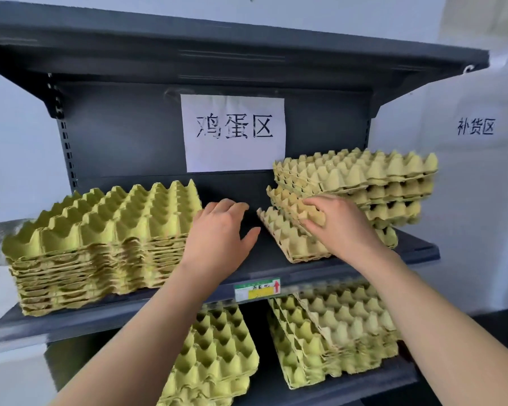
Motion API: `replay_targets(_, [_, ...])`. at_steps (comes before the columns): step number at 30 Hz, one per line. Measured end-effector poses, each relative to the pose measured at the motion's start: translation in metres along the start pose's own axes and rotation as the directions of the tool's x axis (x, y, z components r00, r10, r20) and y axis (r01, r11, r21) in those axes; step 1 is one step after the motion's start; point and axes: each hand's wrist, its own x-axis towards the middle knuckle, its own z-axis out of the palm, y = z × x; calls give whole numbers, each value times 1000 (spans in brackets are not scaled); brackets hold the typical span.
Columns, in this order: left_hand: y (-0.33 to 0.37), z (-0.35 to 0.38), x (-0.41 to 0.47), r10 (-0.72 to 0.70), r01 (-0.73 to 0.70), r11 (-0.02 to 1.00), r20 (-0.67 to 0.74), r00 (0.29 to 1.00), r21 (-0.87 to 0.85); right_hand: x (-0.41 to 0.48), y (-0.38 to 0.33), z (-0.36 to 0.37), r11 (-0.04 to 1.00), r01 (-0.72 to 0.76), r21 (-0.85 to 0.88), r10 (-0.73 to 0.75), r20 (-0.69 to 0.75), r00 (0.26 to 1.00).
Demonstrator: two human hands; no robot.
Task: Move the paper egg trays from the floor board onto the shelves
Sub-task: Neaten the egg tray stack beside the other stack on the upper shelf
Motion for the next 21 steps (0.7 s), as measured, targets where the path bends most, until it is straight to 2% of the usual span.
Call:
replay_targets(7, [92, 50, 61, -22, 21, 1000, -64, 998, -23, 28, 120, -42, 997, 38, -63, -40, -33, 999])
replay_targets(11, [133, 72, 91, -9, 11, 1000, -91, 996, 23, 48, 176, -51, 994, 96, -60, -98, -33, 995])
replay_targets(15, [152, 90, 113, -14, 18, 993, -34, 999, 117, 64, 214, -55, 982, 169, -90, -169, 3, 986])
replay_targets(18, [158, 98, 121, -10, 1, 992, 66, 998, 126, 75, 237, -53, 979, 152, -136, -147, 44, 988])
replay_targets(21, [161, 104, 119, 0, -6, 995, 55, 998, 104, 79, 251, -48, 992, 126, -18, -122, 137, 983])
